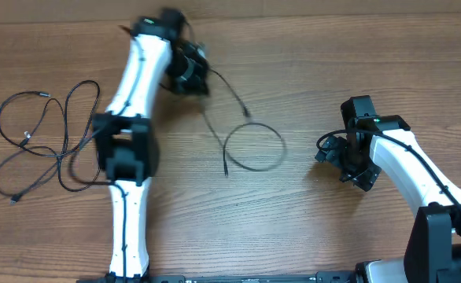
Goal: Untangle cables
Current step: 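Grasp that cable with the left gripper and drag it far left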
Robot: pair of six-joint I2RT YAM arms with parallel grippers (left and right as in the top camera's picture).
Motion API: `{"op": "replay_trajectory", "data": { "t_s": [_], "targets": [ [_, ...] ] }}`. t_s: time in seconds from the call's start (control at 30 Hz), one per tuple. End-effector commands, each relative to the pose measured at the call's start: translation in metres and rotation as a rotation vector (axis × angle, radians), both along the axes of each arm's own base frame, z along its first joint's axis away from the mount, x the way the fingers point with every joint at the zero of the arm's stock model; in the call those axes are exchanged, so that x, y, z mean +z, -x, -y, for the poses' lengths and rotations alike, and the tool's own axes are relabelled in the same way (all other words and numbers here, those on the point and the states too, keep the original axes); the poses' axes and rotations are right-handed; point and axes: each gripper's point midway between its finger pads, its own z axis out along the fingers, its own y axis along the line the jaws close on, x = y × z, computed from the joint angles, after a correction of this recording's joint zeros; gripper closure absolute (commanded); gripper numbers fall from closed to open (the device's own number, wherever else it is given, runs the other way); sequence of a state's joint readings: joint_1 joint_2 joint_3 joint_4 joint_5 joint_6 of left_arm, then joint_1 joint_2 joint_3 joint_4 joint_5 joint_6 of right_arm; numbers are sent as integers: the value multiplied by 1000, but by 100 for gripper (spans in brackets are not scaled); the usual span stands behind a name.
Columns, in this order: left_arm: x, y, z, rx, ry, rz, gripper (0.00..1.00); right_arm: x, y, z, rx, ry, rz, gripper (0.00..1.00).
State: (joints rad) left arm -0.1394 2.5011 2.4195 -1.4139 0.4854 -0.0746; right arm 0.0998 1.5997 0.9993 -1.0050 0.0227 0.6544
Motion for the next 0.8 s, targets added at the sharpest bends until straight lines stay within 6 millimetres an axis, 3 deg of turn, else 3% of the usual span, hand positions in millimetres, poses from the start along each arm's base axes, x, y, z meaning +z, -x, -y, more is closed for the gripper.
{"op": "replay_trajectory", "data": {
  "t_s": [0.0, 0.17, 0.2, 0.23, 0.27, 0.4, 0.47, 0.57, 0.77],
  "targets": [
    [122, -33, -74, 173, -120, 330, 96, 5, -3, 0, 1, -1, 26, 5],
    [209, -34, -168, 395, -242, 552, 96, 5, -3, 0, 1, -1, 25, 6],
    [243, -25, -210, 517, -310, 628, 96, 5, -3, 0, 1, -1, 25, 6],
    [260, -18, -230, 573, -340, 663, 96, 5, -3, 0, 1, -1, 25, 6],
    [288, -2, -264, 672, -388, 721, 96, 5, -3, 0, 1, -1, 27, 6],
    [340, 45, -332, 896, -450, 818, 96, 5, -4, 0, 1, -1, 30, 6],
    [354, 69, -359, 991, -467, 833, 96, 5, -5, 0, 1, -2, 35, 6],
    [356, 90, -381, 1052, -483, 814, 96, 5, -6, -1, 1, -4, 40, 7],
    [332, 88, -381, 1039, -464, 729, 96, 5, -6, -1, 1, -6, 39, 7]
  ]
}}
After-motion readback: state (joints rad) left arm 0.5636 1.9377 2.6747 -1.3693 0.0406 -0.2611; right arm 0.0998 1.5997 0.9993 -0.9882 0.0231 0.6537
